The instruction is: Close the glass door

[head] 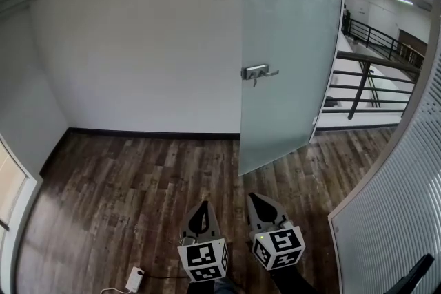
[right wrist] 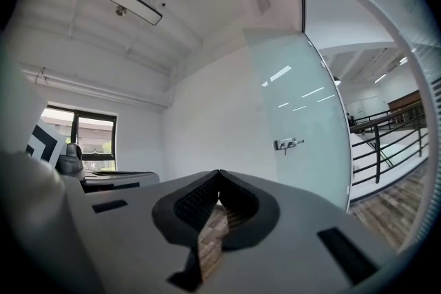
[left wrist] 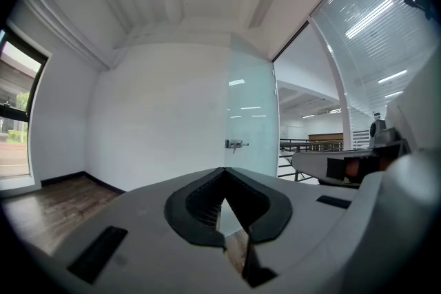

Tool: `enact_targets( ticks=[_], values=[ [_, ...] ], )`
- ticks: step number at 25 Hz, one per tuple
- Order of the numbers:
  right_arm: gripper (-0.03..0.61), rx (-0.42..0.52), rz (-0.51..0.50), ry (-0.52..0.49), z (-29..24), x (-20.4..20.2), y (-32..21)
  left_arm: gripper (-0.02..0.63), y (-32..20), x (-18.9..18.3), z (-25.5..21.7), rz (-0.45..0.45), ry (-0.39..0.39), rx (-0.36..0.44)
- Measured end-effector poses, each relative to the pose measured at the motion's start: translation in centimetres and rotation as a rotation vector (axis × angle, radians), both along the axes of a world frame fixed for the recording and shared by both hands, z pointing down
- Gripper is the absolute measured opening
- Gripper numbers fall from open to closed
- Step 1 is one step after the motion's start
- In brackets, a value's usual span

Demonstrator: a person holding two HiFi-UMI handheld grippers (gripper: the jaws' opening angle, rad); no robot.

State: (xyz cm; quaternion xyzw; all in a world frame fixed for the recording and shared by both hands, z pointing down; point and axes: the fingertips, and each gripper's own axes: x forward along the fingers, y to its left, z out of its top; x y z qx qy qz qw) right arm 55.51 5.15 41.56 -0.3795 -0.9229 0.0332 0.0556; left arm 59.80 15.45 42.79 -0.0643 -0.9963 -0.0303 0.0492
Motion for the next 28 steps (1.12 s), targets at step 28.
enact_targets(
  ticks=[28],
  values=[
    [-0.003, 0.015, -0.091, 0.024, 2.1, -27.4, 25.1, -0.003, 23.0, -27.0, 1.3, -0.063, 0.01, 0.007]
  ],
)
